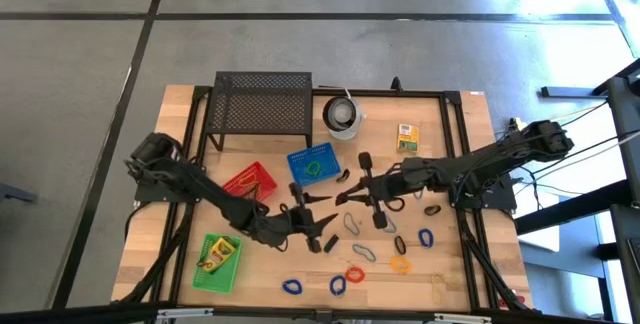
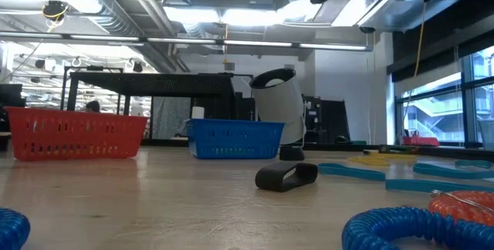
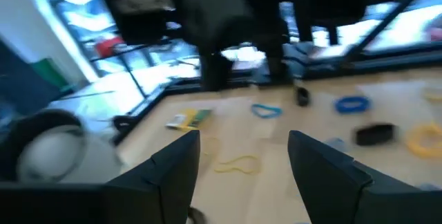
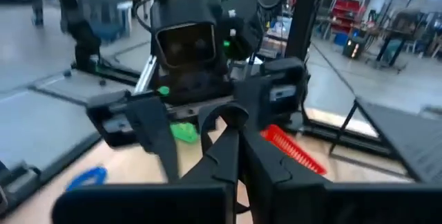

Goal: Pick & Place Office Desk Supplies
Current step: Put the black rubber band into the red bin

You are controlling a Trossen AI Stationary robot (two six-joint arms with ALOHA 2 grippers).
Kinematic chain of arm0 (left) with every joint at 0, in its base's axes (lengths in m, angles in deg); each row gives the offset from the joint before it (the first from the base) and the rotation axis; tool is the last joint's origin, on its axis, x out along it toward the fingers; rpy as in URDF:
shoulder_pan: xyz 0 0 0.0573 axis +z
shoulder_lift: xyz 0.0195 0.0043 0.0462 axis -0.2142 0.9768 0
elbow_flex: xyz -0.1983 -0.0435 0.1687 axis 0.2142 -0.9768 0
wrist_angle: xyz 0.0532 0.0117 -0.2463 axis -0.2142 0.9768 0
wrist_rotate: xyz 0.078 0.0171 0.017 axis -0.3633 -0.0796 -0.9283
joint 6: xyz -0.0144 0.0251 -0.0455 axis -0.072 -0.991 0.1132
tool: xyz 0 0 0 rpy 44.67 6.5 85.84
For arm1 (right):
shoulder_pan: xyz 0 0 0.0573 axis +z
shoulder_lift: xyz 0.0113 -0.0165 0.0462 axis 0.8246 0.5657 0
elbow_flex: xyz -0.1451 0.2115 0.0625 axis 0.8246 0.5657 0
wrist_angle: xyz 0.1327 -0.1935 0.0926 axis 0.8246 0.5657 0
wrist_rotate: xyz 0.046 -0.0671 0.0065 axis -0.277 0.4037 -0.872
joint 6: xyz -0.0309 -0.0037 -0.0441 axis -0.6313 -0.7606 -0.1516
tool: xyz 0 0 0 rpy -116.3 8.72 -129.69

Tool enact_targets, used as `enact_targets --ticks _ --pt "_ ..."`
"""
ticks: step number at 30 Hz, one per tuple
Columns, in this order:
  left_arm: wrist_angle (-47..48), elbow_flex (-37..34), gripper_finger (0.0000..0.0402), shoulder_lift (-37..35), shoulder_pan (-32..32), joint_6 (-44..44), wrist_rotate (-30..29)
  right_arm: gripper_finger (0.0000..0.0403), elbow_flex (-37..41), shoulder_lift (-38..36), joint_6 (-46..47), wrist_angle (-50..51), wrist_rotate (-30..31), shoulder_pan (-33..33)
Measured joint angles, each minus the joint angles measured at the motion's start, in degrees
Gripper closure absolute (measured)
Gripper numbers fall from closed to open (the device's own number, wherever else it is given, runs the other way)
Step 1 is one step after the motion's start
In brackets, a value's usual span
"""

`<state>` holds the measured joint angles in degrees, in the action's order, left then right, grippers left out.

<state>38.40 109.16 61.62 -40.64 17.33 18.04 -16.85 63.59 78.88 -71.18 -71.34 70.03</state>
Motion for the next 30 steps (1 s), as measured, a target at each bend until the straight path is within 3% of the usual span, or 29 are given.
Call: enact_targets --ticks 3,6,11,16,20,25,30 --pt "-2.13 0.0 0.0177 -0.02 0.52 -1.05 -2.23 0.0383 0.0 0.1 4.1 -0.62 0.02 0.0" --pt "-6.2 0.0 0.0173 -0.02 1.24 -2.25 -0.39 0.0382 0.0 0.1 4.65 -1.0 0.0 0.0" --pt "-10.45 0.0 0.0174 -0.04 4.21 -2.22 6.56 0.0382 0.0 0.34 7.26 -3.59 0.0 0.0" --pt "-11.19 0.0 0.0176 -0.04 7.67 3.24 16.12 0.0382 0.0 1.15 8.89 -4.87 0.0 -0.02" --pt "-11.16 0.0 0.0182 -0.04 8.88 6.17 19.49 0.0381 0.0 1.15 8.89 -4.88 0.0 -0.02" --pt "-11.2 0.0 0.022 -0.04 8.77 6.23 19.5 0.0381 0.0 1.13 8.89 -4.45 0.0 -0.07" --pt "-11.19 0.0 0.0288 -0.04 8.52 6.31 19.46 0.0381 0.0 1.15 8.89 -4.43 0.0 -0.07"
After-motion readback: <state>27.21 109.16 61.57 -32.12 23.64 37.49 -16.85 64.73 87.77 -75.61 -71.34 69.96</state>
